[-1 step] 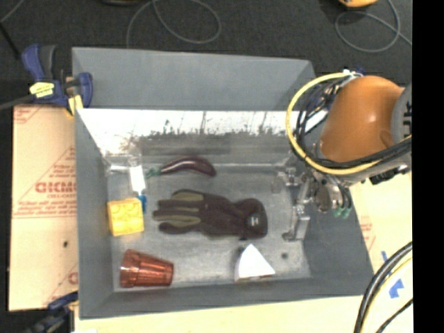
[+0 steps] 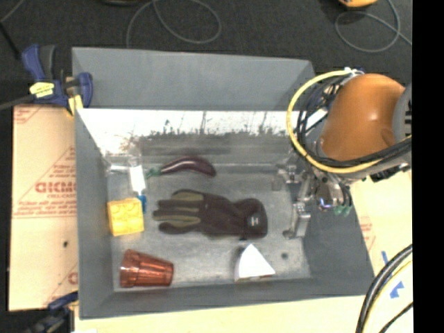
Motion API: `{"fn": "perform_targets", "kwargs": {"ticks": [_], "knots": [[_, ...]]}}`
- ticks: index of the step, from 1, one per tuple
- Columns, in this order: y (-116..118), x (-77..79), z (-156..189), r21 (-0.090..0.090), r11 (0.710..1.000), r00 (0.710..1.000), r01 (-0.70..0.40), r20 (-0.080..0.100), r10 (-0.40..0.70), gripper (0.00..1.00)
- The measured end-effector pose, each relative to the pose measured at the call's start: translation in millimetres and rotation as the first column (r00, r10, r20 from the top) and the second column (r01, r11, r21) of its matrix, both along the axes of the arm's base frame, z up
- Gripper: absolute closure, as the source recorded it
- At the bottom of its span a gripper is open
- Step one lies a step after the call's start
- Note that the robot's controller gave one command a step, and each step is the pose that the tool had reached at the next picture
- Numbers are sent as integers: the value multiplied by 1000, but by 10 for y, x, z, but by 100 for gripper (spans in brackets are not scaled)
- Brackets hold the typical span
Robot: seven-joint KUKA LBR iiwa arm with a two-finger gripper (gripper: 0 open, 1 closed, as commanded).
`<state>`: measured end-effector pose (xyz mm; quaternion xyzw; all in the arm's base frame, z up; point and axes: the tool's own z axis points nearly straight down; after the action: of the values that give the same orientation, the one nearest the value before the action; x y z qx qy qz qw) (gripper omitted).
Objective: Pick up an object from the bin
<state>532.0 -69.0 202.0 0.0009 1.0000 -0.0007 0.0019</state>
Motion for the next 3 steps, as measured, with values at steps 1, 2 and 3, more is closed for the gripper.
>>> {"fn": "perform_targets", "kwargs": {"ticks": [1,2,3], "knots": [[307,197,-586,0,1000,1000,-6,4,6,0],[517,251,-709,1,1000,1000,19,-6,-19,0],[547,311,-744,2,998,998,64,6,-64,0]]}}
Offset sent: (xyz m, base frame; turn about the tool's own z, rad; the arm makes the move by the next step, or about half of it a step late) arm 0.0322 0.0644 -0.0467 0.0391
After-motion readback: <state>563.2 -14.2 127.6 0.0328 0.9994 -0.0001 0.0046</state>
